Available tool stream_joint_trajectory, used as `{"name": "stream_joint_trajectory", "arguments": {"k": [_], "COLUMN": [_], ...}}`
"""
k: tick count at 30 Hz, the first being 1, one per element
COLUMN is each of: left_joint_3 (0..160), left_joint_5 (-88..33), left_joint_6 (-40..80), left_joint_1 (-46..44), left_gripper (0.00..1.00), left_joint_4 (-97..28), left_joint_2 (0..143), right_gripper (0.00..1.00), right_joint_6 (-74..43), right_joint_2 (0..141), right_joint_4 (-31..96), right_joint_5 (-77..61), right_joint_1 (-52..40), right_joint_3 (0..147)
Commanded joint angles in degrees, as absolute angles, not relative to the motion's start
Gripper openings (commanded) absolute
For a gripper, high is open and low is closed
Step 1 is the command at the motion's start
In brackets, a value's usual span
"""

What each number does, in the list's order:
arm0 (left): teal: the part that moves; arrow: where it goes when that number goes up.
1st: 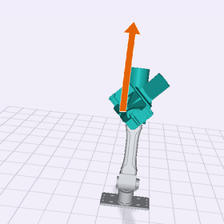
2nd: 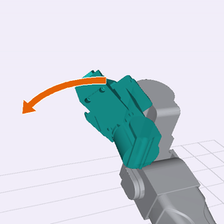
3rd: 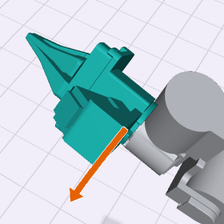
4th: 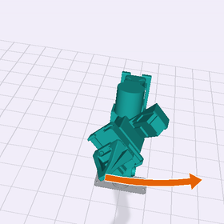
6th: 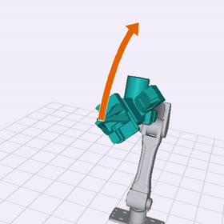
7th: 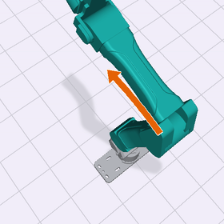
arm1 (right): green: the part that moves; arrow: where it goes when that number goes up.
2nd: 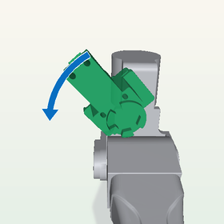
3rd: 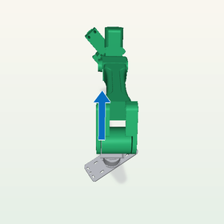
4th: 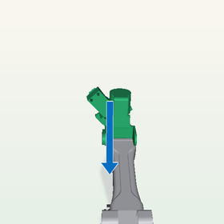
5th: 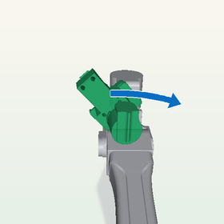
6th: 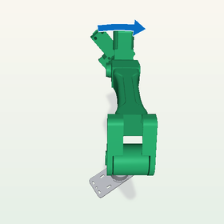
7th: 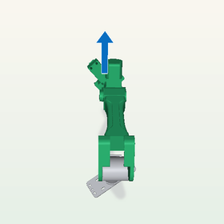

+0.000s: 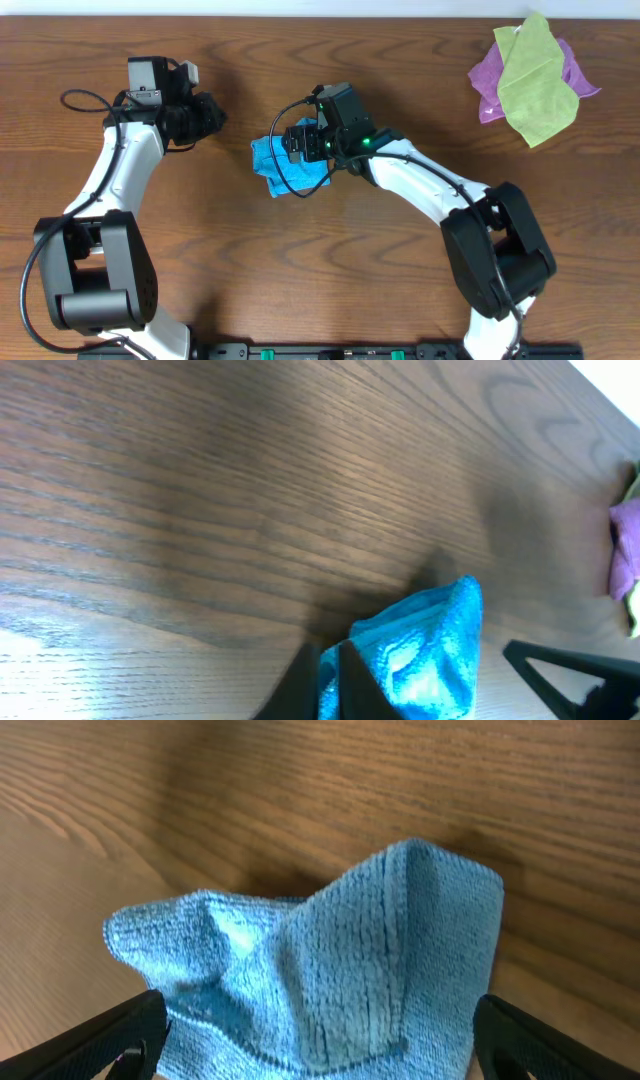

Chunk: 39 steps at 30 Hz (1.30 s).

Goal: Fold the cloth

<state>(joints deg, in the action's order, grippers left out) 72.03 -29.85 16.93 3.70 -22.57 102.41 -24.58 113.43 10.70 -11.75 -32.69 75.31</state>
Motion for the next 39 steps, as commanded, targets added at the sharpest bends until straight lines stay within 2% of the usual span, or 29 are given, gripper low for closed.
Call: {"name": "stream_joint_trajectory", "arguments": {"k": [1,9,11,13,15,21,25,28,31,33,36,39], "left_joint_3": [73.36,73.36,73.36,73.36,73.36,73.36,73.36,73.36,73.36,73.36,73.36,73.36], "left_joint_5": [-31.20,-31.62,-31.64,-32.08,-32.91,-33.08,-33.08,-33.06,-33.06,-33.06,-33.06,-33.06], "left_joint_6": [16.73,16.73,16.73,16.73,16.73,16.73,16.73,16.73,16.73,16.71,16.71,16.69], "left_joint_1": [3.73,3.73,3.73,3.73,3.73,3.73,3.73,3.75,3.75,3.75,3.75,3.75], "left_gripper": [0.22,0.64,0.79,0.87,0.91,0.92,0.92,0.93,0.92,0.93,0.93,0.93], "left_joint_4": [-22.94,-22.90,-22.90,-22.90,-22.85,-22.92,-22.92,-22.90,-22.90,-22.92,-22.90,-22.92], "left_joint_2": [101.01,101.01,101.01,101.01,101.01,101.01,101.01,101.01,101.03,101.01,101.01,101.01], "right_gripper": [0.96,0.96,0.95,0.94,0.94,0.91,0.84,0.73,0.40,0.27,0.14,0.07], "right_joint_6": [-25.76,-26.20,-26.37,-27.00,-27.59,-28.69,-28.69,-28.69,-28.71,-28.71,-29.17,-29.12], "right_joint_2": [114.87,115.52,115.52,115.66,116.20,118.26,118.26,118.26,118.26,118.26,118.26,118.26], "right_joint_4": [9.72,7.84,7.05,6.61,6.17,5.10,4.82,4.64,4.40,3.92,3.38,3.42], "right_joint_5": [-12.27,-12.45,-12.45,-12.45,-12.64,-14.41,-14.39,-14.41,-14.44,-14.87,-15.31,-15.94], "right_joint_1": [-32.21,-32.32,-32.32,-32.32,-32.32,-32.67,-33.21,-33.39,-33.65,-33.85,-34.15,-34.54], "right_joint_3": [76.18,76.18,76.18,76.18,76.18,76.18,76.18,76.18,76.18,76.18,76.40,77.93]}}
